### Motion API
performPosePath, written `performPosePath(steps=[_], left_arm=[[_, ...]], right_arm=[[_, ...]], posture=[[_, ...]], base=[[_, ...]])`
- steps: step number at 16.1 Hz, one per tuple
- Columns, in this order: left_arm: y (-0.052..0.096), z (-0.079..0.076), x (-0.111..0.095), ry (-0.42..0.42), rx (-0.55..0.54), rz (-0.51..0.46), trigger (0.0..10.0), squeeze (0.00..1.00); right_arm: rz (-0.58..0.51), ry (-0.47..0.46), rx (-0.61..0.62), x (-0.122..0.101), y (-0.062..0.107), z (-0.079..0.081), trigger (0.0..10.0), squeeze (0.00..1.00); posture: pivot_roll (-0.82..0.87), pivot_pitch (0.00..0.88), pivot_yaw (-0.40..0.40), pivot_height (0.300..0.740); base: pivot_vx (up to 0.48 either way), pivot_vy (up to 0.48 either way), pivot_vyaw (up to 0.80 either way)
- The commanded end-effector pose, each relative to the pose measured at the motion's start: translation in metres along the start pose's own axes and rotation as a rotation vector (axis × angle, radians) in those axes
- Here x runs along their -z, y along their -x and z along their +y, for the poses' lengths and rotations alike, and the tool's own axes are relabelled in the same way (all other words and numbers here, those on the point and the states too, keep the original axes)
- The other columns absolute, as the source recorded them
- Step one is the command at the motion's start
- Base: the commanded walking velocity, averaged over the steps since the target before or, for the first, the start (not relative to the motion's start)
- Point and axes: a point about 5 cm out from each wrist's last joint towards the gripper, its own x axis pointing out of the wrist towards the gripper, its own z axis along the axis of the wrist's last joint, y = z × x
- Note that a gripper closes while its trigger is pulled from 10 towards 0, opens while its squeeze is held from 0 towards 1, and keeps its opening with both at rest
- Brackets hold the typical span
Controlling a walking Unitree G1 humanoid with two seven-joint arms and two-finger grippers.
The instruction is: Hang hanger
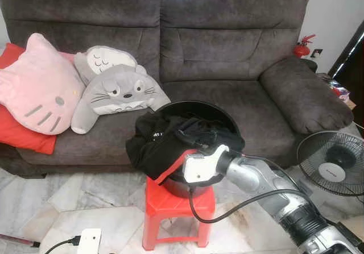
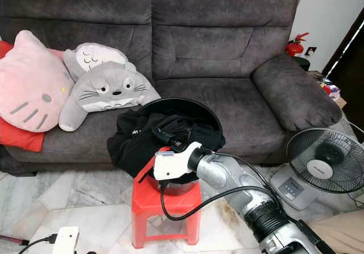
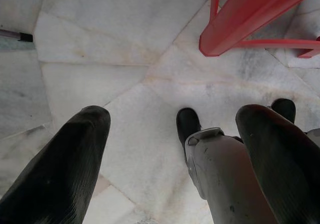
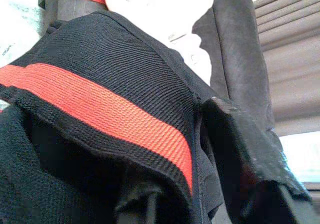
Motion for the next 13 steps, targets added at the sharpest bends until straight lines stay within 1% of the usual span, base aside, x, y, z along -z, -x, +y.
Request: performPosePath(steps=[1,10,13], left_arm=[[0.000,-0.002,0.003,0.005,0.001,0.002,10.0,0.00],[0.001,-0.001,0.004,-0.001,0.001,0.004,10.0,0.00],[0.001,-0.001,0.004,-0.007,0.003,0.005,10.0,0.00]], right_arm=[[0.010,-0.022,-0.010,0.001,0.001,0.004,0.0,0.00],[0.058,-0.037,0.017,0.007,0.002,0.004,0.0,0.00],[0.133,-0.055,0.099,0.018,0.005,-0.009,0.0,0.00]], posture=[[-0.14,0.000,-0.059,0.740],[-0.14,0.000,-0.054,0.740],[-0.14,0.000,-0.052,0.740]], base=[[0.000,0.000,0.00],[0.000,0.000,0.00],[0.000,0.000,0.00]])
